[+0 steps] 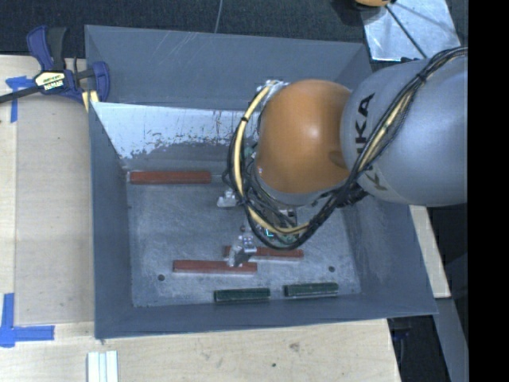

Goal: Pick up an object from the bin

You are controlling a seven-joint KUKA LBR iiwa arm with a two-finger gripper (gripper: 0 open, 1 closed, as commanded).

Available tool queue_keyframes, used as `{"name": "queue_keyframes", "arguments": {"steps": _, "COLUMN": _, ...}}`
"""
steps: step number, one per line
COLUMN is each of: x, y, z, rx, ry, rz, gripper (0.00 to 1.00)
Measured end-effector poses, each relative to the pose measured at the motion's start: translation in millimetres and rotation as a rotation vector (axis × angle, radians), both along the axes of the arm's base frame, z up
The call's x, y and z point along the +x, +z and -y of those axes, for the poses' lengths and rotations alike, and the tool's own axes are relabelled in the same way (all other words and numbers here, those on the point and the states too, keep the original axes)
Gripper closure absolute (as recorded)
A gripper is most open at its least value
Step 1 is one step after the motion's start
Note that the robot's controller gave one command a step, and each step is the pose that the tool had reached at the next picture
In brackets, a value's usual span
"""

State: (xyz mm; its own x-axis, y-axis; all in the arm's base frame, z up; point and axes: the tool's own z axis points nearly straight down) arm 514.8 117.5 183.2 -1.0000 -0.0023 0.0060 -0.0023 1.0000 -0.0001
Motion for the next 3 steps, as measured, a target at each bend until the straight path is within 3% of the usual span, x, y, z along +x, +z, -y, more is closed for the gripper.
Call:
{"name": "queue_keyframes", "arguments": {"steps": 1, "x": 1.9, "y": 4.5, "z": 0.5, "rx": 0.001, "ry": -0.002, "rz": 0.009, "gripper": 0.00}}
{"name": "queue_keyframes", "arguments": {"steps": 2, "x": 5.0, "y": -40.9, "z": -0.8, "rx": 0.002, "ry": -0.051, "rz": 0.016, "gripper": 0.00}}
{"name": "queue_keyframes", "arguments": {"steps": 3, "x": -14.5, "y": -100.5, "z": 19.8, "rx": 0.012, "ry": -0.010, "rz": 0.067, "gripper": 1.00}}
